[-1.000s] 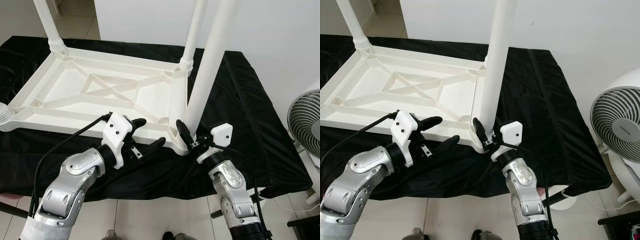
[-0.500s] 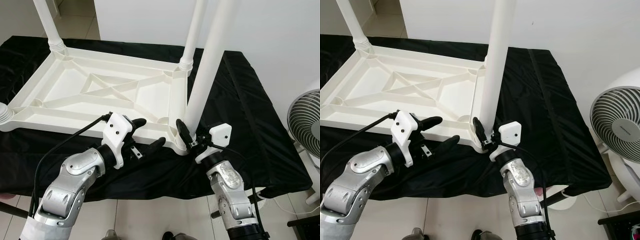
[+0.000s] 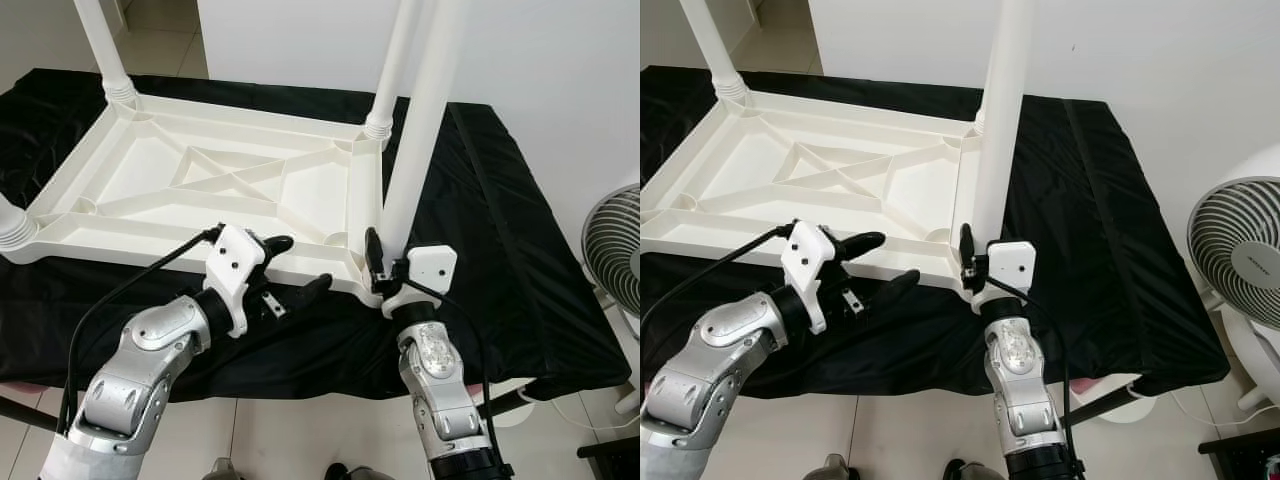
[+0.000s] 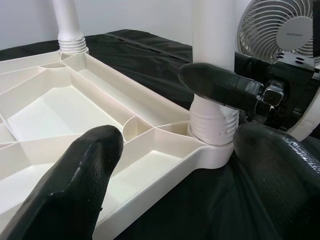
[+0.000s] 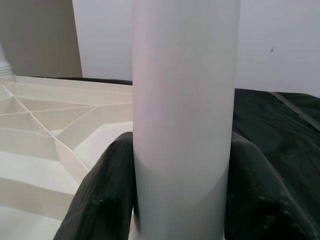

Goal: Building children table

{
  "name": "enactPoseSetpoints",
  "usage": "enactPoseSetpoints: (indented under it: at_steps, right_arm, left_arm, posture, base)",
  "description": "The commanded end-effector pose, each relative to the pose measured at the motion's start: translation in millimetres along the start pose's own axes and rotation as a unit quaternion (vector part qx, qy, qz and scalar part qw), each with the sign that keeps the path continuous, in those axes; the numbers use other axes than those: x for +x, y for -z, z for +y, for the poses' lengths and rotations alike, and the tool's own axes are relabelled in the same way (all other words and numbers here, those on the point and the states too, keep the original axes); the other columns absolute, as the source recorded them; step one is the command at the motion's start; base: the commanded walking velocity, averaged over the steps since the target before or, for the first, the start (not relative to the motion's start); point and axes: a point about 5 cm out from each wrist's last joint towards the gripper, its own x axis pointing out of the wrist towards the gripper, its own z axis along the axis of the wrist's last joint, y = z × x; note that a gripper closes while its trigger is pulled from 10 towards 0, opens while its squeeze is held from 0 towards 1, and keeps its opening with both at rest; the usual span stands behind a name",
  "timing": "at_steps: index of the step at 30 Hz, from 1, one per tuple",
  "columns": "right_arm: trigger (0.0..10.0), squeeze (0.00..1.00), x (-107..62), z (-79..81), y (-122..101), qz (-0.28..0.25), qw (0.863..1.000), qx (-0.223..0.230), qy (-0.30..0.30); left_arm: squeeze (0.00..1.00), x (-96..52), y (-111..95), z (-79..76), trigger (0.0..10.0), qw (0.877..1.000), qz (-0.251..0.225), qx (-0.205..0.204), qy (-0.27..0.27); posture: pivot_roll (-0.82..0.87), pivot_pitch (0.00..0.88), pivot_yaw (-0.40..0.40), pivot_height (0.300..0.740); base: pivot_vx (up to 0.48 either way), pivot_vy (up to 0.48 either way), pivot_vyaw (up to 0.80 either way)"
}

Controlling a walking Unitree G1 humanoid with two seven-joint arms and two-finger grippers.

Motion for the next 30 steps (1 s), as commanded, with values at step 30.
enactPoseSetpoints:
  at_steps: [30]
  right_arm:
    - [10.0, 0.0, -29.9, -24.1, 30, 0.023, 1.0, 0.002, 0.008]
  left_arm:
    - [0.0, -2.7, -3, 2.5, 10.0, 1.0, 0.002, -0.001, -0.011]
  posture:
    - [0.16, 0.149, -0.027, 0.74]
  base:
    - [0.0, 0.0, 0.0]
